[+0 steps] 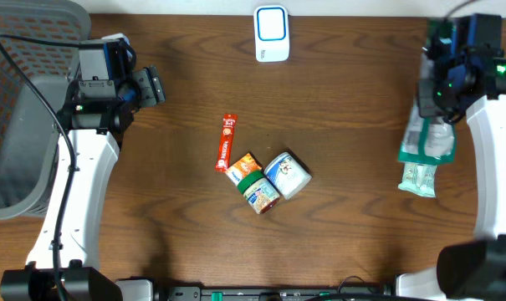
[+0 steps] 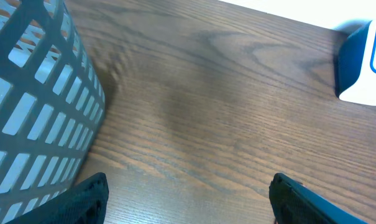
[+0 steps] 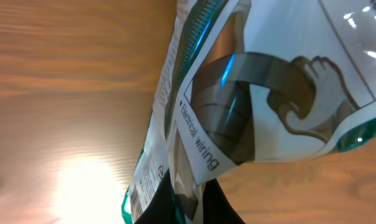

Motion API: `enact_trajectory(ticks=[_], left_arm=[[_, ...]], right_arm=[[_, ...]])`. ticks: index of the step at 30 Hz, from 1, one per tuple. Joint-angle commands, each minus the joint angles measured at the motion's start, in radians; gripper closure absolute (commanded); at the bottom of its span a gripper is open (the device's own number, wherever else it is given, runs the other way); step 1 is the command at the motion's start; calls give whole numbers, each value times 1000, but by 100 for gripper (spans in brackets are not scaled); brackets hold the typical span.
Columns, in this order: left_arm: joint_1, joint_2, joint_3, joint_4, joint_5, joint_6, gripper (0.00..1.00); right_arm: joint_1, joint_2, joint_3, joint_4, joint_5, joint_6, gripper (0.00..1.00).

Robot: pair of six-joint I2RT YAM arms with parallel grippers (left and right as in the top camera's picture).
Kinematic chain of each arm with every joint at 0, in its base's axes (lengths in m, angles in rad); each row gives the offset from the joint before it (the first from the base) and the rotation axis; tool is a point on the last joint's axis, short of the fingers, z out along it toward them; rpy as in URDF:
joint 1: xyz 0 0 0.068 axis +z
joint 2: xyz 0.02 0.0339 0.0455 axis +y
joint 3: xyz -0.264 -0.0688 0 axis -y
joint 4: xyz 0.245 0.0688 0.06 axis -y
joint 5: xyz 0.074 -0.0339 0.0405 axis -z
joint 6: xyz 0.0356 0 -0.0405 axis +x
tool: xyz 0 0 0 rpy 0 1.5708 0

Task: Scan the item barcode
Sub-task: 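Carry the gloves pack to the right edge and set it down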

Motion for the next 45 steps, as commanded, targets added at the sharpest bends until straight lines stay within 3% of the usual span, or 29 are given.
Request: enact_trajectory(ticks=[1,10,11,12,13,14,17,24,30,35,37,42,43,44,45], left_arm=[[0,10,3,1,-13,-1,17],[0,10,3,1,-13,-1,17],[0,10,3,1,-12,-1,17],[0,10,3,1,-13,-1,17],[0,10,3,1,-13,-1,17],[0,10,3,1,-13,-1,17],[0,10,3,1,-13,-1,17],[0,10,3,1,-13,-1,17],[0,10,3,1,-13,-1,17],[0,10,3,1,-13,-1,17],[0,10,3,0,-13,-1,17],[0,10,3,0,-13,-1,17],[0,10,3,1,-13,-1,17],[0,10,3,1,-13,-1,17],[0,10,3,1,-13,-1,17]], right_arm=[[-78,56,-93,68,146,30,99],[-172,269,-162,146,534,-111,99],[-172,285,-162,146,561,-114,95],[-169,300,-162,146,568,-114,77],[-166,311,-162,149,558,-114,44],[-161,318,-162,154,534,-114,29],[-145,321,-161,179,431,-114,2],[-98,320,-126,136,395,-133,1],[-61,320,45,-95,456,-107,1],[-40,320,240,-297,438,34,1],[-37,320,293,-325,344,48,1],[-37,320,336,-337,-181,47,1],[-37,320,328,-338,-250,47,5],[-37,320,314,-337,-306,47,21],[-36,320,297,-337,-349,47,44]])
